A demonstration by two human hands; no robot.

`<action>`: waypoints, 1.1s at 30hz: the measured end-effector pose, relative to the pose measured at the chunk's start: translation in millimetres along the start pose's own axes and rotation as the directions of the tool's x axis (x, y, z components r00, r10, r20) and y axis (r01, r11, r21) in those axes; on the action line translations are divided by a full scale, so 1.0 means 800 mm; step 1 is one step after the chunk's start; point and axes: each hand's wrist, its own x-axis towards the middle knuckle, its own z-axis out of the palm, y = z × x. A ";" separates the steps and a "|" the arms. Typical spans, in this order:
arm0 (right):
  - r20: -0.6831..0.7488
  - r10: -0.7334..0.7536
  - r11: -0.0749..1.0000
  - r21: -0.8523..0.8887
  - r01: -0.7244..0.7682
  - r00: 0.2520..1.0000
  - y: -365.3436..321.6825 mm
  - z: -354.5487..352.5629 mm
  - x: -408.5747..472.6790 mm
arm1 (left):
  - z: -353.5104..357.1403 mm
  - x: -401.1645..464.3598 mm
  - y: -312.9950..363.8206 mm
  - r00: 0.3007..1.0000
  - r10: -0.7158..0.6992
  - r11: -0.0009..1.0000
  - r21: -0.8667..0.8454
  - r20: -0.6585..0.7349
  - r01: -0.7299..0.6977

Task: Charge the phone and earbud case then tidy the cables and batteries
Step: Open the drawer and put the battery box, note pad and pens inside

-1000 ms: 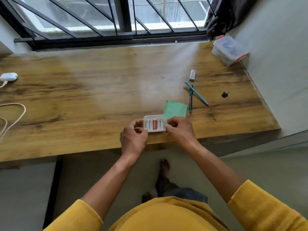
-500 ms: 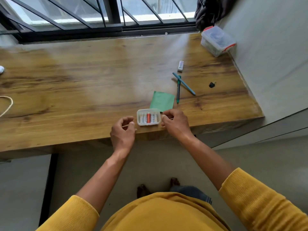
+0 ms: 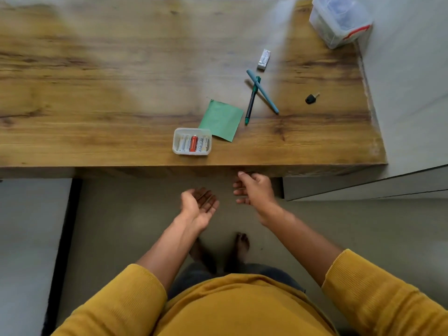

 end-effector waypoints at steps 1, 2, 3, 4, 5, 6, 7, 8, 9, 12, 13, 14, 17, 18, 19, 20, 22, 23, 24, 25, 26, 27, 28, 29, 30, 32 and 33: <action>0.008 0.096 0.991 0.094 -0.096 0.995 0.005 -0.003 0.008 | 0.004 0.005 -0.005 1.000 -0.018 0.999 -0.039 0.025 0.019; 0.027 0.187 0.963 0.191 -0.189 0.982 0.012 -0.006 0.016 | 0.008 0.011 -0.009 0.998 -0.034 0.996 -0.081 0.048 0.038; 0.053 0.262 0.923 0.279 -0.266 0.964 0.018 -0.009 0.025 | 0.013 0.016 -0.012 0.997 -0.043 0.991 -0.121 0.064 0.051; 0.071 0.316 0.880 0.350 -0.320 0.946 0.025 -0.012 0.035 | 0.018 0.022 -0.014 0.996 -0.049 0.985 -0.160 0.075 0.061; 0.079 0.349 0.844 0.408 -0.350 0.934 0.034 -0.015 0.046 | 0.023 0.027 -0.016 0.995 -0.051 0.979 -0.194 0.081 0.066; 0.076 0.365 0.820 0.446 -0.359 0.928 0.041 -0.018 0.056 | 0.029 0.031 -0.017 0.995 -0.050 0.973 -0.219 0.083 0.067; 0.067 0.371 0.809 0.465 -0.358 0.926 0.046 -0.019 0.066 | 0.034 0.035 -0.017 0.996 -0.048 0.970 -0.235 0.079 0.066; 0.056 0.375 0.807 0.472 -0.356 0.925 0.049 -0.020 0.075 | 0.038 0.038 -0.016 0.996 -0.048 0.967 -0.245 0.072 0.064; 0.047 0.379 0.802 0.481 -0.354 0.924 0.052 -0.020 0.084 | 0.042 0.040 -0.015 0.997 -0.046 0.966 -0.253 0.060 0.059; 0.057 0.414 0.751 0.543 -0.377 0.908 0.053 -0.016 0.102 | 0.051 0.051 -0.009 0.998 -0.042 0.958 -0.283 0.037 0.051; 0.065 0.421 0.733 0.562 -0.382 0.905 0.052 -0.014 0.107 | 0.052 0.056 -0.007 0.999 -0.038 0.955 -0.293 0.034 0.046; 0.074 0.421 0.717 0.583 -0.382 0.904 0.052 -0.012 0.111 | 0.053 0.060 -0.005 0.999 -0.031 0.951 -0.306 0.032 0.039; 0.104 0.405 0.656 0.659 -0.368 0.909 0.051 -0.003 0.120 | 0.056 0.069 0.000 0.999 -0.008 0.934 -0.356 0.041 0.022; 0.112 0.399 0.628 0.690 -0.360 0.910 0.052 0.000 0.122 | 0.057 0.071 0.001 0.999 0.000 0.928 -0.373 0.042 0.016; 0.114 0.392 0.610 0.711 -0.351 0.913 0.054 0.001 0.125 | 0.056 0.072 0.001 0.999 0.006 0.923 -0.384 0.040 0.010; 0.112 0.386 0.604 0.719 -0.343 0.916 0.057 0.003 0.127 | 0.056 0.074 0.001 0.999 0.010 0.921 -0.389 0.043 0.008; 0.106 0.378 0.608 0.721 -0.333 0.920 0.059 0.006 0.129 | 0.053 0.076 -0.002 0.998 0.020 0.918 -0.396 0.067 0.008; 0.104 0.377 0.607 0.724 -0.330 0.921 0.060 0.006 0.129 | 0.050 0.077 -0.003 0.996 0.024 0.916 -0.400 0.080 0.010; 0.106 0.375 0.602 0.728 -0.329 0.921 0.060 0.007 0.129 | 0.048 0.078 -0.003 0.995 0.025 0.914 -0.405 0.092 0.014; 0.109 0.371 0.598 0.732 -0.327 0.922 0.060 0.006 0.128 | 0.047 0.079 -0.003 0.995 0.023 0.914 -0.406 0.100 0.020; 0.113 0.366 0.596 0.734 -0.326 0.924 0.060 0.006 0.126 | 0.045 0.080 -0.002 0.994 0.022 0.914 -0.405 0.106 0.023; 0.116 0.363 0.596 0.734 -0.326 0.925 0.060 0.005 0.124 | 0.044 0.079 -0.002 0.993 0.023 0.916 -0.401 0.112 0.024; 0.119 0.358 0.597 0.734 -0.325 0.926 0.060 0.004 0.122 | 0.044 0.079 -0.001 0.992 0.025 0.919 -0.393 0.120 0.024; 0.123 0.352 0.598 0.733 -0.324 0.928 0.060 0.003 0.120 | 0.043 0.077 -0.001 0.992 0.026 0.923 -0.384 0.125 0.024; 0.127 0.347 0.596 0.736 -0.323 0.929 0.059 0.002 0.118 | 0.042 0.075 -0.002 0.992 0.026 0.925 -0.378 0.123 0.022; 0.134 0.349 0.587 0.740 -0.328 0.928 0.060 0.002 0.111 | 0.039 0.073 -0.005 0.994 0.025 0.927 -0.374 0.105 0.017; 0.136 0.353 0.585 0.740 -0.331 0.926 0.061 0.001 0.106 | 0.037 0.072 -0.008 0.995 0.020 0.927 -0.376 0.096 0.017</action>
